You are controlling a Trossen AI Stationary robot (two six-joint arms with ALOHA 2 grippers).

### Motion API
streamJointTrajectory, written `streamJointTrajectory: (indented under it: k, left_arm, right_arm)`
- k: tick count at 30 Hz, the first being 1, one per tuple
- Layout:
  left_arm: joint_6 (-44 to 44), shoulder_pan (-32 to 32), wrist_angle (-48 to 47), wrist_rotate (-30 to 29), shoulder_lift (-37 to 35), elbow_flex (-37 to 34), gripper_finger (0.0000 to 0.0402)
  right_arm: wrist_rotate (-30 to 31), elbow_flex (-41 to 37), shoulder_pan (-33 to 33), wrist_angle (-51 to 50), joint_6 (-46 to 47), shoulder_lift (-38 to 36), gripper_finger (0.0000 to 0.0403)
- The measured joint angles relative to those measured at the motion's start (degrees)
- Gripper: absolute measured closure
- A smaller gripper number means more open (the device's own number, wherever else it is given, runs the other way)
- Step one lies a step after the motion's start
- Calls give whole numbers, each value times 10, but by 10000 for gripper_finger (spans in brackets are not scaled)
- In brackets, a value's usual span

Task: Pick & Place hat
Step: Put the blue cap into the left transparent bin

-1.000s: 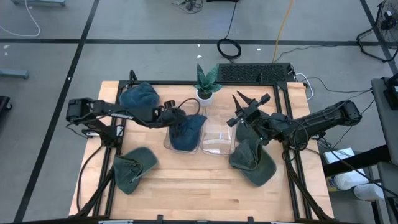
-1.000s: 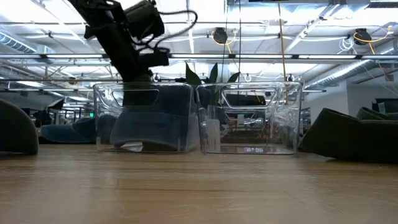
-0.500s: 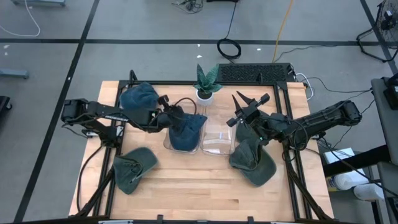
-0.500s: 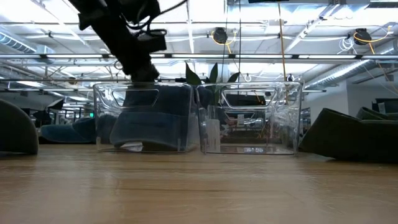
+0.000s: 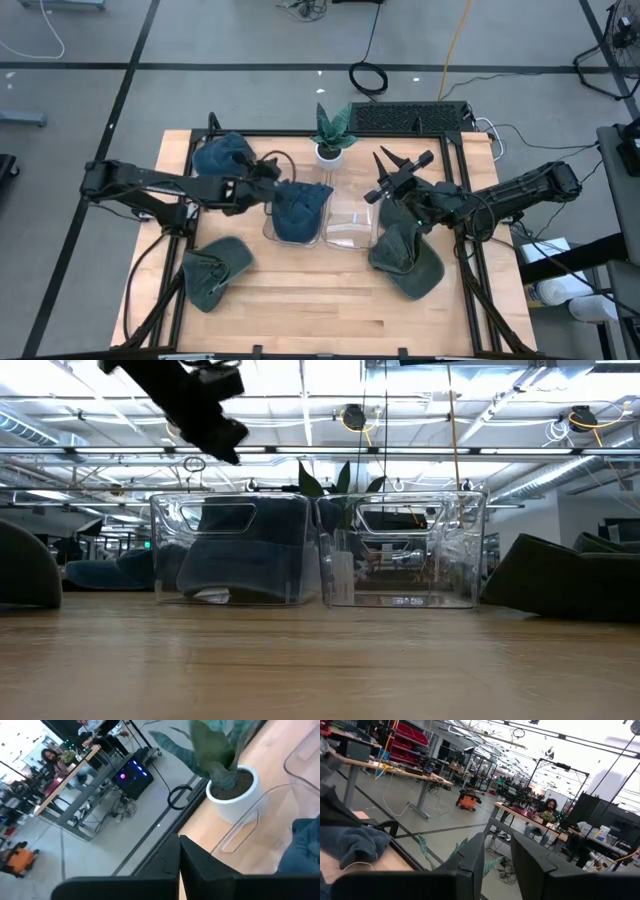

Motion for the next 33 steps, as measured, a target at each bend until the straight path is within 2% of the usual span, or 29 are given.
streamJointTrajectory:
  k: [10,16,27,33]
  left_arm:
    - [-55,-8,-67,2,-127,1,401]
    - [-99,-8,-160,-7,-193,0,401]
    - [-157,-17,-271,-6,-293,0,401]
    - [-157,-41,-254,-16,-342,-44,401]
  right_arm:
    - [0,0,0,-18,15,0,320]
    - [0,0,0,-39,17,0,320]
    - [-1,0,0,-43,17,0,320]
    - [-1,0,0,-43,17,0,320]
